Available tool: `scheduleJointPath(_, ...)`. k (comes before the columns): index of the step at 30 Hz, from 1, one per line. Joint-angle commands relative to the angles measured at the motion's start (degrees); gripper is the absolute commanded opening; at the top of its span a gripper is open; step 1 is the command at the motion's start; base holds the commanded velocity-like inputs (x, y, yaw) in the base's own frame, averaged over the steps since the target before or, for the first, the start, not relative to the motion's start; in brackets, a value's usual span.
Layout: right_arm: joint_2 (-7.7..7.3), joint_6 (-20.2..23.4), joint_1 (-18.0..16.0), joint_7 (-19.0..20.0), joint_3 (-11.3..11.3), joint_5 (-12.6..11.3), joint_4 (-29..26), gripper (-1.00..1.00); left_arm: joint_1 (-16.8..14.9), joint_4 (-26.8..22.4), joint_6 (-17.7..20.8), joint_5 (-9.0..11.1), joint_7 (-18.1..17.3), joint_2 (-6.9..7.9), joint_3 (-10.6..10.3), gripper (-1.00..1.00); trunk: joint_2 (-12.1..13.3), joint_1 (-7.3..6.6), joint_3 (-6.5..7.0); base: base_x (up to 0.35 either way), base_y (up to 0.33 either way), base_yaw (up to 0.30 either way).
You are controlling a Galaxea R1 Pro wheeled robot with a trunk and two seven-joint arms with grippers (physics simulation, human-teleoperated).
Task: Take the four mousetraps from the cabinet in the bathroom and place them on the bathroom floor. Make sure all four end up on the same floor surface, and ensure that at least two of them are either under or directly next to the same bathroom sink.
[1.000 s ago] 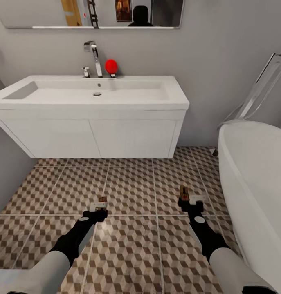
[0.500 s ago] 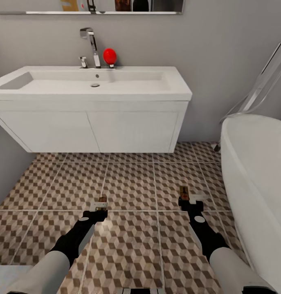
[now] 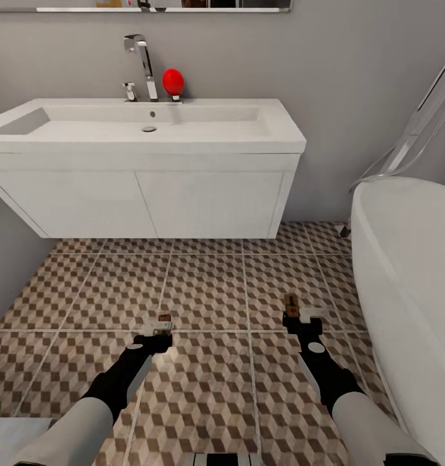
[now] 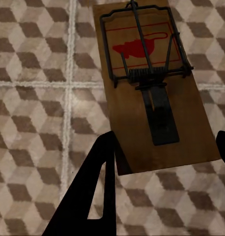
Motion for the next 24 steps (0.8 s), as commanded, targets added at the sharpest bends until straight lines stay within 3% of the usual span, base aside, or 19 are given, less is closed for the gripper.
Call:
scheduleJointPath(1, 0.01, -0.03, -0.05, -0.08, -0.19, 0.72, 0.00, -1.00, -0.06, -0.37, 2.35, 0.49, 0.49, -0.06, -0.30, -1.00, -0.01, -0.01, -0.04, 0.000, 0.000, 0.000)
scheduleJointPath(2, 0.00, 0.04, -0.08, -0.08, -0.21, 0.80, -0.01, -1.00, -0.10, -0.60, 3.71, 0.49, 0.48, -0.09, -0.28, -1.00, -0.01, -0.01, -0.04, 0.000, 0.000, 0.000)
scheduleJointPath(5, -0.06, 1.58, -0.75, -0.06, -0.22, 1.06, -0.50, -1.00, -1.08, -3.60, 13.14, 0.42, 0.49, -0.30, -0.23, -1.00, -0.01, -0.01, -0.04, 0.000, 0.000, 0.000)
scheduleJointPath(8, -0.11, 4.93, -2.94, -0.01, -0.21, 1.09, -0.98, -1.00, -4.17, -5.09, 17.17, 0.39, 0.51, -0.38, -0.22, -1.00, -0.01, -0.01, -0.04, 0.000, 0.000, 0.000)
scheduleJointPath(16, 0.10, 11.22, -11.29, 1.30, -0.19, 1.04, -0.86, -1.00, -20.00, 6.10, 19.36, 0.39, 0.83, -0.18, -0.20, -1.00, -0.01, -0.01, -0.04, 0.000, 0.000, 0.000)
scheduleJointPath(21, 0.34, 17.58, -15.40, 1.62, -0.19, 1.04, -0.52, -1.00, -24.87, 7.35, 21.87, 0.39, 3.95, -0.14, -0.14, -1.00, -0.01, -0.01, -0.04, 0.000, 0.000, 0.000)
scheduleJointPath(24, 1.02, 20.16, -17.45, 1.66, -0.19, 1.04, -0.46, -1.00, -25.90, 7.68, 23.15, 0.37, 5.87, -0.11, -0.16, -1.00, -0.01, -0.01, -0.04, 0.000, 0.000, 0.000)
